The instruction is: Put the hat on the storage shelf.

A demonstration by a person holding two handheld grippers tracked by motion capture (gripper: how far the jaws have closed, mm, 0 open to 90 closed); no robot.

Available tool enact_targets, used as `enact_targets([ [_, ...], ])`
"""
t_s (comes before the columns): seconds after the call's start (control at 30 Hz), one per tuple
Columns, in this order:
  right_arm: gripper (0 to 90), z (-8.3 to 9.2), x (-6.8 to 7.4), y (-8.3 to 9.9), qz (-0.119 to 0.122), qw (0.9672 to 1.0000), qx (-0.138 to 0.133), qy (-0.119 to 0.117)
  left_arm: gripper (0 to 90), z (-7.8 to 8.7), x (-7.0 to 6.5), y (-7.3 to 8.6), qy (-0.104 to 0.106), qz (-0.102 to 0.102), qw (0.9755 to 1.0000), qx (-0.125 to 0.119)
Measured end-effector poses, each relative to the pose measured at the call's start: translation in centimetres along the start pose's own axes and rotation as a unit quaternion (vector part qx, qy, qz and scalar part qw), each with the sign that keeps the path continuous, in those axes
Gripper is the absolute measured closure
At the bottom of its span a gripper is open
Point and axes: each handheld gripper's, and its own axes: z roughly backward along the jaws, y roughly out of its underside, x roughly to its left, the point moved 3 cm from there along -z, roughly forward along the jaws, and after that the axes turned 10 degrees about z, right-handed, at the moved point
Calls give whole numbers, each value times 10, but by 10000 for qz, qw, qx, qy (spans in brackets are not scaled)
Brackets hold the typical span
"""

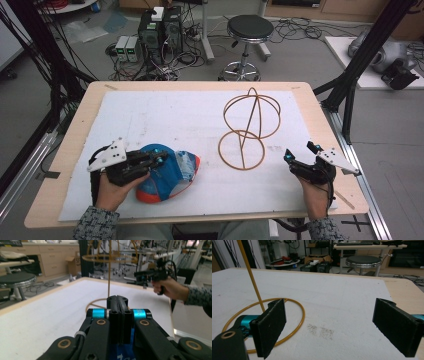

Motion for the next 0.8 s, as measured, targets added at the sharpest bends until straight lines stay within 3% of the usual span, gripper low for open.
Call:
enact_targets([
  [0.37,109,0,0,0,-19,10000,-21,-5,886,6,14,-41,-320,-96,9986,-404],
  [0.8,109,0,-1,0,-47,10000,-20,6,887,-3,28,-89,-558,-93,9952,-799],
])
